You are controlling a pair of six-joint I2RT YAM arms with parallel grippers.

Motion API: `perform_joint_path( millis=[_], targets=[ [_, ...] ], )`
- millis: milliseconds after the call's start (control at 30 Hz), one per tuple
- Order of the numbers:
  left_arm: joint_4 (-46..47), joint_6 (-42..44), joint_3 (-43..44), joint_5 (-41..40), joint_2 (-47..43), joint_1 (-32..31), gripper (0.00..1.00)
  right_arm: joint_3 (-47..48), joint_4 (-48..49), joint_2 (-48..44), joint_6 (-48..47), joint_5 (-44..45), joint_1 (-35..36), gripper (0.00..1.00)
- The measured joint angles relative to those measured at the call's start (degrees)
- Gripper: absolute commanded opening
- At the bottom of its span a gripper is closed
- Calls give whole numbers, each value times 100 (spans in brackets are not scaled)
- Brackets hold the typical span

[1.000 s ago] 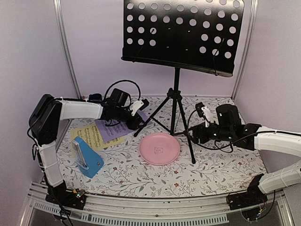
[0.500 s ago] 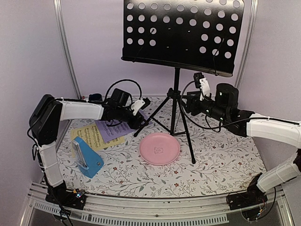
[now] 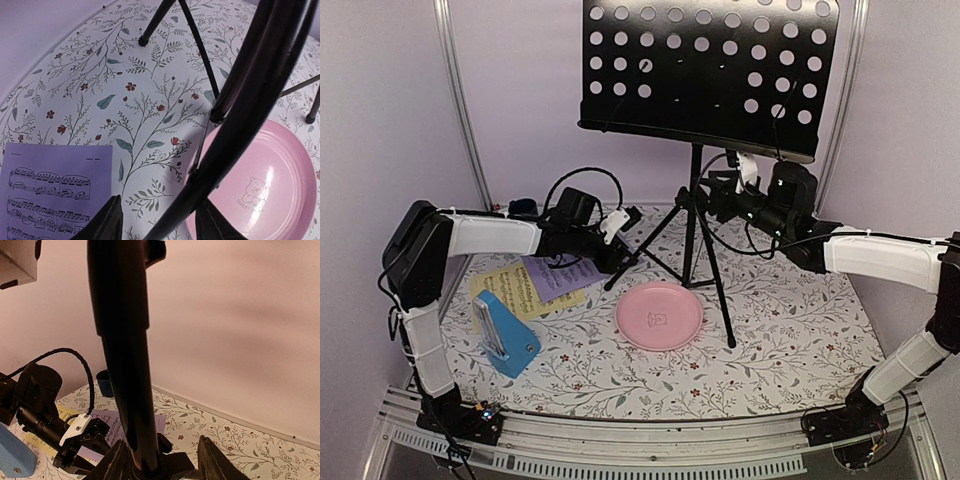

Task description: Set up the instrument practice props

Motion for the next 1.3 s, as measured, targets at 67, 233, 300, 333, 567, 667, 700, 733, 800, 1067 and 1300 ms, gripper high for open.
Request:
perform_joint_path(
  millis=[67, 233, 300, 333, 567, 667, 700, 733, 800, 1067, 1300],
  targets=[
    [2, 0, 0, 0, 0, -2, 51, 76, 26, 50, -81, -72, 0, 44],
    [7, 0, 0, -2, 0, -2, 51, 315, -37, 302, -221, -170, 0, 41],
    [7, 2, 0, -4, 0, -2, 50, 457, -164, 437, -256, -168, 0, 39],
    [7, 2, 0, -4, 0, -2, 50, 544, -273, 503, -267, -177, -2, 38],
    [11, 2, 0, -17, 0, -7, 50, 949, -999, 629, -308, -149, 22, 31],
    [24, 4, 0, -24, 0, -7, 50, 1047, -1261, 629, -302, -125, 28, 31],
    [33, 4, 0, -28, 0, -7, 50, 1078, -1357, 629, -302, -114, 33, 31],
    [42, 4, 0, -33, 0, -7, 50, 1093, -1416, 632, -299, -107, 33, 29],
    [57, 4, 0, -46, 0, -7, 50, 1137, -1569, 636, -289, -92, 37, 22],
    [103, 4, 2, -103, 0, -11, 47, 1379, -1799, 750, -334, -22, 59, 0],
    [116, 4, 87, -92, 92, -13, 48, 1381, -1751, 765, -413, 94, 57, 0]
  ],
)
